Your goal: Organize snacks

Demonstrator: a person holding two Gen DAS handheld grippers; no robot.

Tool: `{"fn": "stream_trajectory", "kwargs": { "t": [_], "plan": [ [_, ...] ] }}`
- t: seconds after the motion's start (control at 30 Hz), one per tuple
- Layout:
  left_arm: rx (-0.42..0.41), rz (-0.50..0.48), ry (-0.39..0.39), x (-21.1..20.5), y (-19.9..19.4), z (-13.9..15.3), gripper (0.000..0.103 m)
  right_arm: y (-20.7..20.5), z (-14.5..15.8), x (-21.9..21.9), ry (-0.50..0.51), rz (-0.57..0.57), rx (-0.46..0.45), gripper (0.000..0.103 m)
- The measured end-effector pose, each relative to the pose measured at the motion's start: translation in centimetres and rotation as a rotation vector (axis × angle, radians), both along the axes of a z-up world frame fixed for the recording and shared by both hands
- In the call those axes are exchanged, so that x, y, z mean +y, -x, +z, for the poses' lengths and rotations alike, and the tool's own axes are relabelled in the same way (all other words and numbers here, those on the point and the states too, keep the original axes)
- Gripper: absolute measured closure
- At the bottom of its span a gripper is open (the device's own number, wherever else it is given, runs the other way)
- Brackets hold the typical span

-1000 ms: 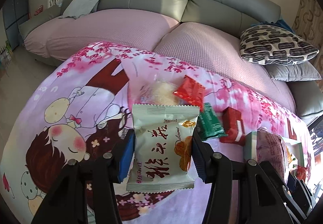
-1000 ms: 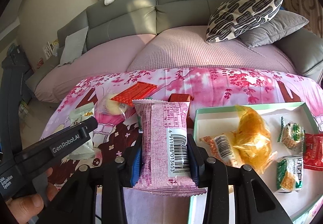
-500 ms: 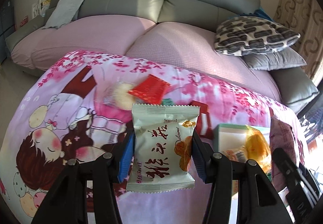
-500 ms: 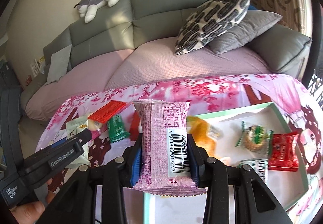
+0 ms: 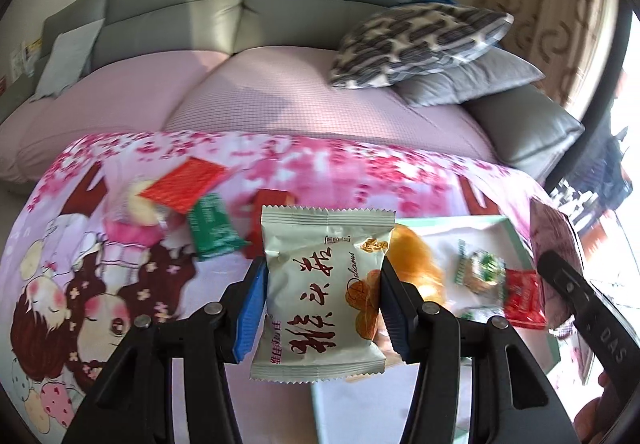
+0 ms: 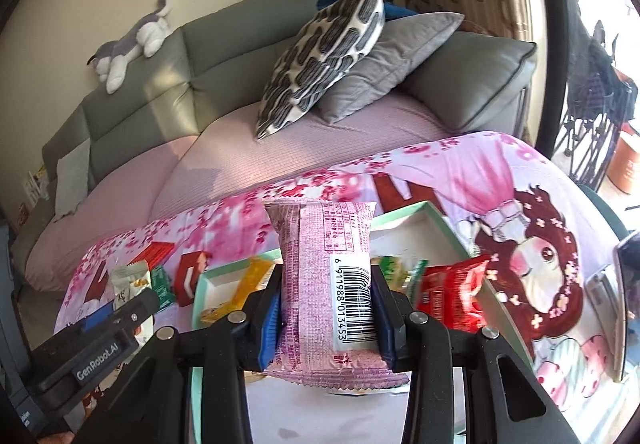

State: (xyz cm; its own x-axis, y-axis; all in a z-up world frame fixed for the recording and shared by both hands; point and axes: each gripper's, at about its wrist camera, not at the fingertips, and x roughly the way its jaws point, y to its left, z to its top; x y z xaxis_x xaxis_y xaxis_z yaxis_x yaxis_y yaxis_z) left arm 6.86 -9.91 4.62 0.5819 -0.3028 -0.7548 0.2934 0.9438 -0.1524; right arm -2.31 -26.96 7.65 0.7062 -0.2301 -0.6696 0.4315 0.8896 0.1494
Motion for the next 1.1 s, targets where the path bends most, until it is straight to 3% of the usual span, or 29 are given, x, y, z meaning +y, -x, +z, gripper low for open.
{"fn": "stream_trajectory", "kwargs": {
  "t": [0.33, 0.67, 1.1],
  "plan": [
    [0.013, -0.132, -0.028, -4.7, 2.7, -0.5, 0.048, 3.1, 0.6, -4.1, -0.005, -0.102, -0.008, 0.061],
    [0.033, -0.14, -0.078, -5.7, 3.3, -1.7, 0.048, 3.0, -0.1, -4.7, -0.031, -0.087, 0.01, 0.061],
    [0.084, -0.165, -0.124, -6.8, 3.7, -3.6, 0.048, 0.7, -3.2, -3.4, -0.065, -0.015, 0.112, 0.061]
  ]
}}
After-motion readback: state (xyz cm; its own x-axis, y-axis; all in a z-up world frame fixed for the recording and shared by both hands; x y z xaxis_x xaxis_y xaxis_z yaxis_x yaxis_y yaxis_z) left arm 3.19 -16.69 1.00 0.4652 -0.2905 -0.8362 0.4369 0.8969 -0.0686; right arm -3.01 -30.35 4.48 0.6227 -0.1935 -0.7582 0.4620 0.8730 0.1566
